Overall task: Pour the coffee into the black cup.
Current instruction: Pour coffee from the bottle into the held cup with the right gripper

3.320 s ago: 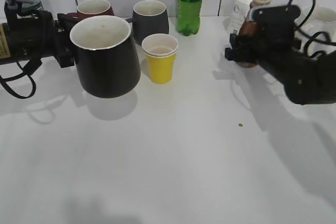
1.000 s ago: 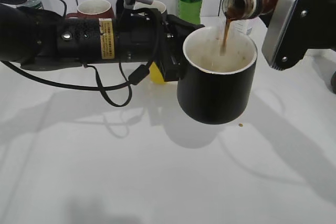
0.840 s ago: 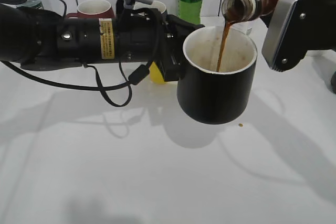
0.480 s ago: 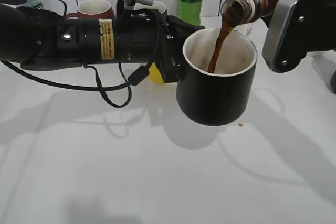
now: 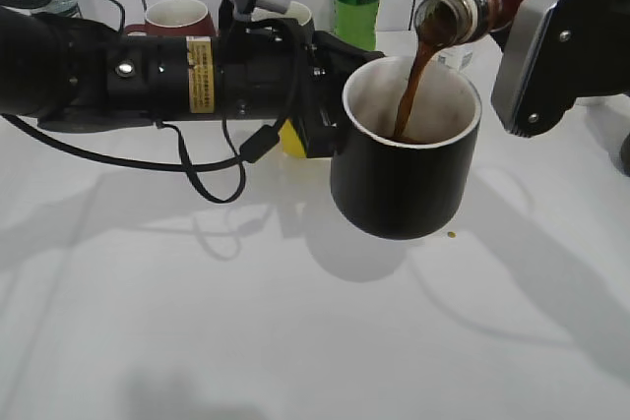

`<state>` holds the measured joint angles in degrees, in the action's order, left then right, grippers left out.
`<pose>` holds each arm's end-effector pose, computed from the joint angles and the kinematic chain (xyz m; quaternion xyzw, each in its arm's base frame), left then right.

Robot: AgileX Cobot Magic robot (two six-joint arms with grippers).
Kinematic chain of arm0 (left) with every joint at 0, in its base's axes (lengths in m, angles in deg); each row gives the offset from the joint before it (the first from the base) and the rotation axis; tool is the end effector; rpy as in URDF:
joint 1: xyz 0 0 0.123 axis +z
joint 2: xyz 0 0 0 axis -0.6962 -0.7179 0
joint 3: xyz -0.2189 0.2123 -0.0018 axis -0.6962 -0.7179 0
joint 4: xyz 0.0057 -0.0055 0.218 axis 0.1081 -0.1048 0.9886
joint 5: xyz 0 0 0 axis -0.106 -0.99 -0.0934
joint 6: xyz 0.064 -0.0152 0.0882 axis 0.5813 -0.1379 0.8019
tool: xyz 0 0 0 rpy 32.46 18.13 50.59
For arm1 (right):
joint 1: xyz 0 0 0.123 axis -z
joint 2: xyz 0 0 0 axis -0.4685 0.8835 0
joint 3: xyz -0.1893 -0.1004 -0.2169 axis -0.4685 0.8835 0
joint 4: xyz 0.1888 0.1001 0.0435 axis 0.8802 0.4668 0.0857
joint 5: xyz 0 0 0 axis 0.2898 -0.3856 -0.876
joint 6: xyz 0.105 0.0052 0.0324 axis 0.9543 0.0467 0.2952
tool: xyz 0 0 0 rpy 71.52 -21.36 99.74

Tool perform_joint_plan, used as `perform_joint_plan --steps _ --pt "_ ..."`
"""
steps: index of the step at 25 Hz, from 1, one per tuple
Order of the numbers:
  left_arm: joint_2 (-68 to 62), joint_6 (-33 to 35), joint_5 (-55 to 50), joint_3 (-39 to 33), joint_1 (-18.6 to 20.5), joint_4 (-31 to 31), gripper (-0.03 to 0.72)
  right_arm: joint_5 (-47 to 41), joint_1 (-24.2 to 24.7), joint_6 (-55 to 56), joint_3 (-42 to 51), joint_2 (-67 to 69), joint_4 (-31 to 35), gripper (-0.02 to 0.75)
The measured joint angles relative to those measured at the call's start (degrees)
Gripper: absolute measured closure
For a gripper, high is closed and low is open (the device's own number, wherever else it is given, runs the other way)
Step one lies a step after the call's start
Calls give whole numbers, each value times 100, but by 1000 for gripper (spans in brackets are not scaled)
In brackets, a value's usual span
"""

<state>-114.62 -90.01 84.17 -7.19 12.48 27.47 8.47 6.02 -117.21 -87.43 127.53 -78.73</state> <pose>0.2796 -0.2684 0.2659 0.5017 0.5559 -0.4090 0.5215 0.2326 0.1141 0.3198 -0.6058 0.3701 -0.3161 0.6294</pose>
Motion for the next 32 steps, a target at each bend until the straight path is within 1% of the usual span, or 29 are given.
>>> perform_joint_plan --steps 32 --pt "0 0 -20 0 0 8 646 0 0 -23 0 0 0 211"
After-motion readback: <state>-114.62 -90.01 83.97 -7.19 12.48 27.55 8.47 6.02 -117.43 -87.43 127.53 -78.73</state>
